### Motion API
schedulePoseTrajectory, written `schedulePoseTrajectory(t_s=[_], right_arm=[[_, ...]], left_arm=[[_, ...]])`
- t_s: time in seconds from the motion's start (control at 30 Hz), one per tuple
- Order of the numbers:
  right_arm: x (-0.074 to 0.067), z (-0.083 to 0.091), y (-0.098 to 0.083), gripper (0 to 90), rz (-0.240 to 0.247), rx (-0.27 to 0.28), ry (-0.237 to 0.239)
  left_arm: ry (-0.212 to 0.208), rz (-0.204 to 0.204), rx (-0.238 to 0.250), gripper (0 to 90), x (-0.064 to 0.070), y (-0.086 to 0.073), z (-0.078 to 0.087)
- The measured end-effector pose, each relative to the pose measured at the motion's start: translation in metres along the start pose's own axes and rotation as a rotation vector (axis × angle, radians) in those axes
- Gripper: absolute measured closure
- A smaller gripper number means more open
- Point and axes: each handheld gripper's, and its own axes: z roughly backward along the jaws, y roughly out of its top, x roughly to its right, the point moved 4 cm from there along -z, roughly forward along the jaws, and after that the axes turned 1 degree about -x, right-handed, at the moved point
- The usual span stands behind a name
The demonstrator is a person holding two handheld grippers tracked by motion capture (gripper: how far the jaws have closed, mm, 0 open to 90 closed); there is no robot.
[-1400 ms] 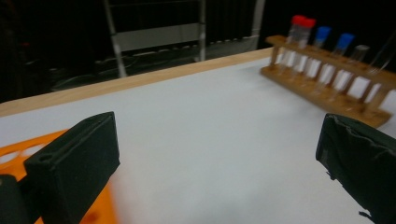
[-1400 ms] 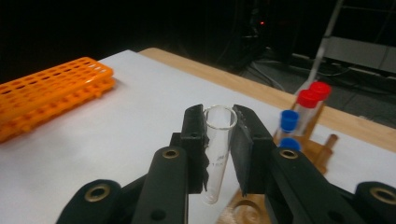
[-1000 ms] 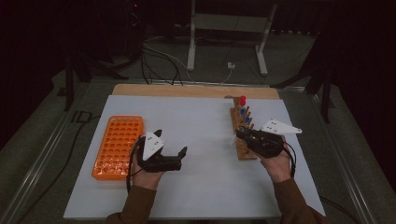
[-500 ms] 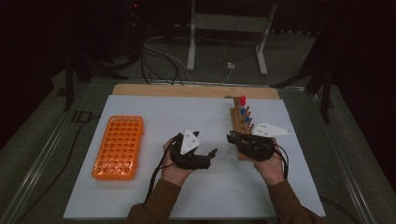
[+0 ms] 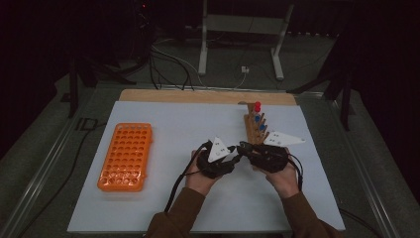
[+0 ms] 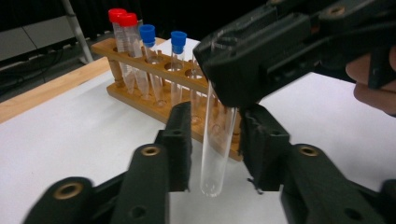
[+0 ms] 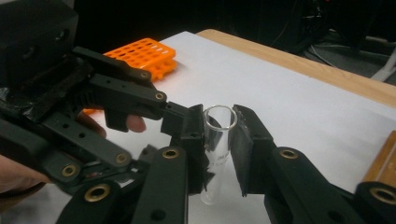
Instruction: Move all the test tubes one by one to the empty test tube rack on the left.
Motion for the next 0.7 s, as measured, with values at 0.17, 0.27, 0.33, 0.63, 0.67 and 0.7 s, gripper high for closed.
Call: schedulePoseTrajectory(t_s=[0.17, 0.27, 0.33, 0.63, 0.67, 0.7], right_arm=[[-0.0016, -0.0025, -0.0011, 76.2, 0.001, -0.003, 0.008], [-0.0012, -0.0026, -0.0019, 76.2, -0.002, -0.009, 0.008], [-0.001, -0.0026, -0.0021, 76.1, -0.005, -0.008, 0.009], [0.0015, 0.004, 0.0028, 41.4, -0.028, 0.044, 0.02], [0.0022, 0.0051, 0.0032, 36.5, -0.032, 0.049, 0.012], [0.0029, 0.006, 0.0033, 32.7, -0.027, 0.053, 0.003]], left_arm=[[-0.013, -0.011, -0.005, 74.4, 0.0009, 0.0005, -0.0018], [-0.009, -0.019, -0.008, 75.8, 0.0018, -0.0001, -0.0026], [-0.007, -0.023, -0.01, 76.2, 0.0019, -0.0003, -0.0025], [0.017, -0.017, -0.02, 76.5, -0.0042, -0.0024, 0.0003], [0.02, -0.012, -0.018, 76.6, -0.0053, -0.0028, 0.0011], [0.027, -0.011, -0.016, 76.5, -0.0069, -0.003, 0.0024]])
